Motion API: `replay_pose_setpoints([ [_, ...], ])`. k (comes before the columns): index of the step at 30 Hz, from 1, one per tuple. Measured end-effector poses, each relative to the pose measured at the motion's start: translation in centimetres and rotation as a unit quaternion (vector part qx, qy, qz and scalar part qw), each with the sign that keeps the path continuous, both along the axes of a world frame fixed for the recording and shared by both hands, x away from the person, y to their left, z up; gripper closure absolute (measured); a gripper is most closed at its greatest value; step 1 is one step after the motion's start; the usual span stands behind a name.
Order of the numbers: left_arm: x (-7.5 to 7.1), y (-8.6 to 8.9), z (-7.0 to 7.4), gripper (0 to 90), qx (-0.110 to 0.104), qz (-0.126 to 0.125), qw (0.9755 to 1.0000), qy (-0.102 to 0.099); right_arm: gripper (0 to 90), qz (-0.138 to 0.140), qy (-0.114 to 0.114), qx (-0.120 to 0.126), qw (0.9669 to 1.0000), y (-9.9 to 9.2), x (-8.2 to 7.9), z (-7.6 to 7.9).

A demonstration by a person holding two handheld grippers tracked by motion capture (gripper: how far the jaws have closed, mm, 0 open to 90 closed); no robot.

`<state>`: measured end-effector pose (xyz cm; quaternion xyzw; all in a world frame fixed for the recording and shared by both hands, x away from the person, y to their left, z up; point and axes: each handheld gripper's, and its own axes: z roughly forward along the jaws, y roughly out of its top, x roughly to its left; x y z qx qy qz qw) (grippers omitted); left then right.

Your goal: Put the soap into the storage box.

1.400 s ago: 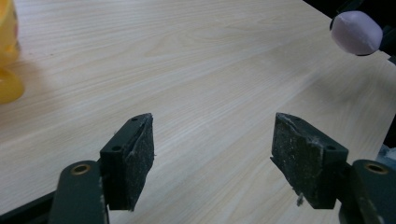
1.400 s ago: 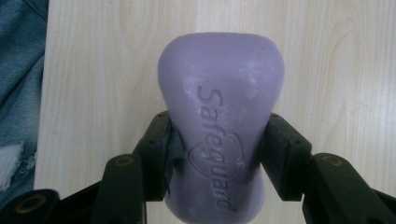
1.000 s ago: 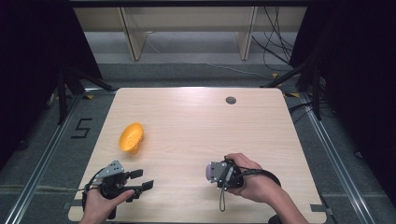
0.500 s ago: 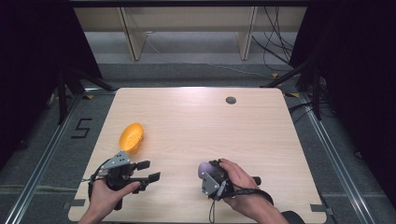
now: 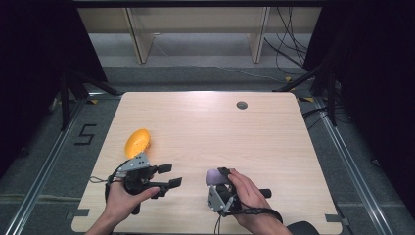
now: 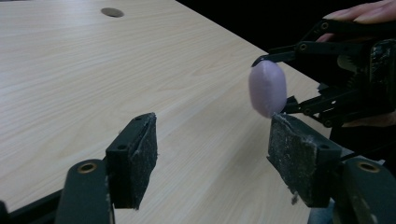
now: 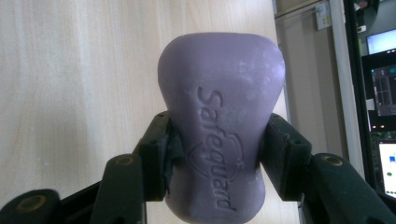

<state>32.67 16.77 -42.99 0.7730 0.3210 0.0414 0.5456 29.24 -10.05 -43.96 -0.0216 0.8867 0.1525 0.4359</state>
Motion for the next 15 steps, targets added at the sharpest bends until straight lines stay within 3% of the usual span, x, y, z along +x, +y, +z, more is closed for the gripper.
replay_pose_setpoints([
  [3, 0.3, -1.3, 0.4, 34.1, 0.0, -0.017, 0.9999, -0.001, 50.0, -0.005, -0.001, 0.003, 1.0, 0.1, -0.1, -0.1],
  [4, 0.4, -1.7, 0.5, 34.7, 0.003, -0.021, 0.9998, -0.003, 50.0, 0.02, -0.019, -0.017, 0.9995, 0.1, 0.2, 0.2],
  [6, 0.6, -2.5, 0.6, 35.8, 0.004, -0.031, 0.9995, -0.002, 50.0, 0.021, -0.02, -0.02, 0.9994, 0.1, 0.2, 0.3],
  [8, 0.8, -3.3, 0.6, 36.7, 0.008, -0.037, 0.9993, 0.001, 50.0, 0.015, -0.018, -0.016, 0.9996, 0.1, 0.1, 0.3],
  [9, 1.0, -3.6, 0.5, 37.3, 0.006, -0.044, 0.999, 0.003, 50.0, -0.008, -0.004, 0.001, 1.0, 0.1, -0.2, 0.0],
  [15, 1.2, -5.2, 0.5, 40.6, 0.007, -0.058, 0.9982, 0.014, 50.0, 0.005, -0.01, -0.002, 0.9999, 0.1, -0.1, 0.1],
])
